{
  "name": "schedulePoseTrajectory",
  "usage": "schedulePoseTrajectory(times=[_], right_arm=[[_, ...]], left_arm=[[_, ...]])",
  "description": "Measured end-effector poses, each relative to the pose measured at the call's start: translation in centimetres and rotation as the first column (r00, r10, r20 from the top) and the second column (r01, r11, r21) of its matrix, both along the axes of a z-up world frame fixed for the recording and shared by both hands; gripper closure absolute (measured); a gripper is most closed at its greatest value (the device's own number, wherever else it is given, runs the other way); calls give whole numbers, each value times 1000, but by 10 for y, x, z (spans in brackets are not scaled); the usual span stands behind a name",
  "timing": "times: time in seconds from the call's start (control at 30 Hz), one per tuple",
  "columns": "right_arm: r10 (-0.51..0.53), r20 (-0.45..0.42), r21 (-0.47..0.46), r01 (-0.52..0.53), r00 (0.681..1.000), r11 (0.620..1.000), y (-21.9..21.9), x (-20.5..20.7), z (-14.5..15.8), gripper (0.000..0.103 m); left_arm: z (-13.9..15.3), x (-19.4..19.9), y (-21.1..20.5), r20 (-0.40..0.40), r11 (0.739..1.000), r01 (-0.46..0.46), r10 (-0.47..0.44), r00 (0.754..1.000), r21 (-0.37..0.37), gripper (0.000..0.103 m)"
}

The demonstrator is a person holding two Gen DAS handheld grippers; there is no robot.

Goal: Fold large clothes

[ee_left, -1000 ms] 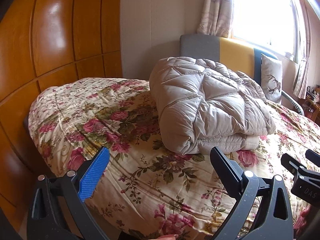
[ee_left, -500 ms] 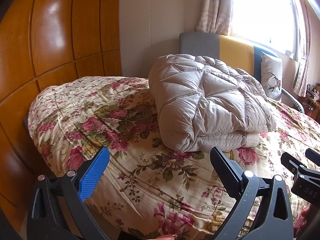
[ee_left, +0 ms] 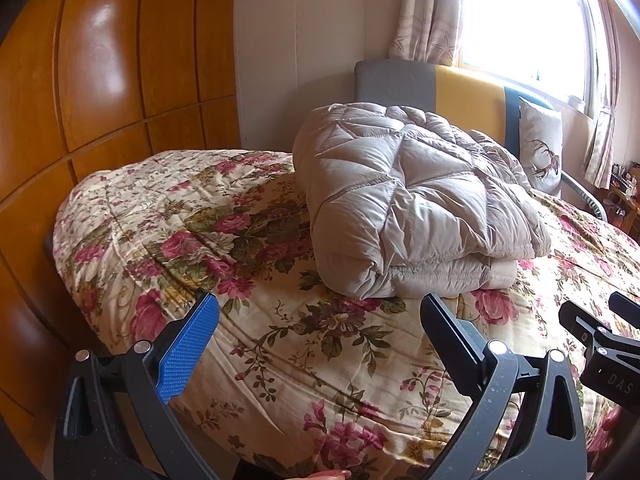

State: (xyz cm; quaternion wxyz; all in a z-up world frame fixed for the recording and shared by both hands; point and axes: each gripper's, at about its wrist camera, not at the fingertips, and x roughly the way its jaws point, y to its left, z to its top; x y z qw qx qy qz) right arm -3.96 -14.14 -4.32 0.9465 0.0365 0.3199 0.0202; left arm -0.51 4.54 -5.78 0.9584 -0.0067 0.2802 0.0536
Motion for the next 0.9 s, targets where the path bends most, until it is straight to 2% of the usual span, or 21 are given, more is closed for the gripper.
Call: schedulePoseTrajectory(times=[0.9], right_arm=[[11, -10, 0, -11, 1000, 1000, 0, 0, -1, 2]], left_arm=[[-2, 1, -4, -17, 1000, 21, -22, 1000, -14, 3]])
